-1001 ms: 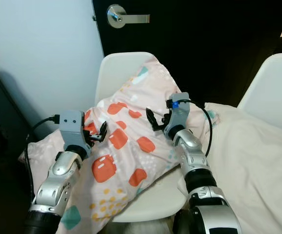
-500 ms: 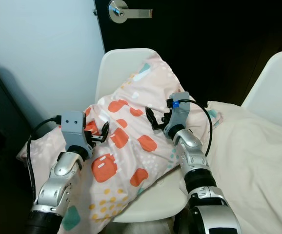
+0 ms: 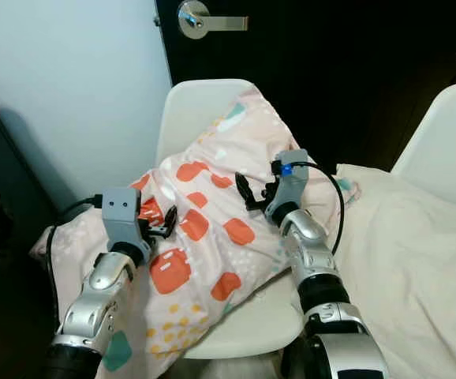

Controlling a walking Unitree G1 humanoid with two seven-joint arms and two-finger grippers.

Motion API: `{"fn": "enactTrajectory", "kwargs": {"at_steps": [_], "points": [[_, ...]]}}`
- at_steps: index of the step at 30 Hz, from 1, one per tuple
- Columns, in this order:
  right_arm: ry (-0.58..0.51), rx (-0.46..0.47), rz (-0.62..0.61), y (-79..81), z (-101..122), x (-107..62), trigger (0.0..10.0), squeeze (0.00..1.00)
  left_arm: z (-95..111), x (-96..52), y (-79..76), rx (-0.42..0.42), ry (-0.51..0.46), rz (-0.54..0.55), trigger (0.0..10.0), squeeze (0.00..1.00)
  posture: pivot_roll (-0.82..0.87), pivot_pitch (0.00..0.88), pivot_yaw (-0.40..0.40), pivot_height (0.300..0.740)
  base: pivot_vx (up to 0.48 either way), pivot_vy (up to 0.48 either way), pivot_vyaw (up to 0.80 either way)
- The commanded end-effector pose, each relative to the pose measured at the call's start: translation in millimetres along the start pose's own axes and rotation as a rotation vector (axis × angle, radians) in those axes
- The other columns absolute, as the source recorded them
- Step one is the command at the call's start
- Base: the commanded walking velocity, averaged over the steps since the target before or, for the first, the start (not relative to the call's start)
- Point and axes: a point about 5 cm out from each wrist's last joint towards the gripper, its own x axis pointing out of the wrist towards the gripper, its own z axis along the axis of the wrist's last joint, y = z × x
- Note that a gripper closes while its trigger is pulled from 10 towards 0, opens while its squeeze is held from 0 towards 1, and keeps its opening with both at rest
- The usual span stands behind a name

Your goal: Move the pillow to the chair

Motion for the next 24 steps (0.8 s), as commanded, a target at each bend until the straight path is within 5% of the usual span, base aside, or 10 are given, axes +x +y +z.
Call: {"fn": "enactTrajectory", "kwargs": {"at_steps": [1,24], "points": [[0.009,0.027,0.007,2.4,-7.0,-1.8,10.0,0.00,-7.0,-2.7,2.2,-0.003,0.021,0.009,10.0,0.00,0.11,0.000,0.024,0.536,0.000,0.000,0.00],[0.018,0.103,-0.001,0.1,-17.3,-6.5,10.0,0.00,1.5,-0.8,4.4,0.019,-0.007,0.020,10.0,0.00,0.12,0.000,0.030,0.620,0.000,0.000,0.00]]}}
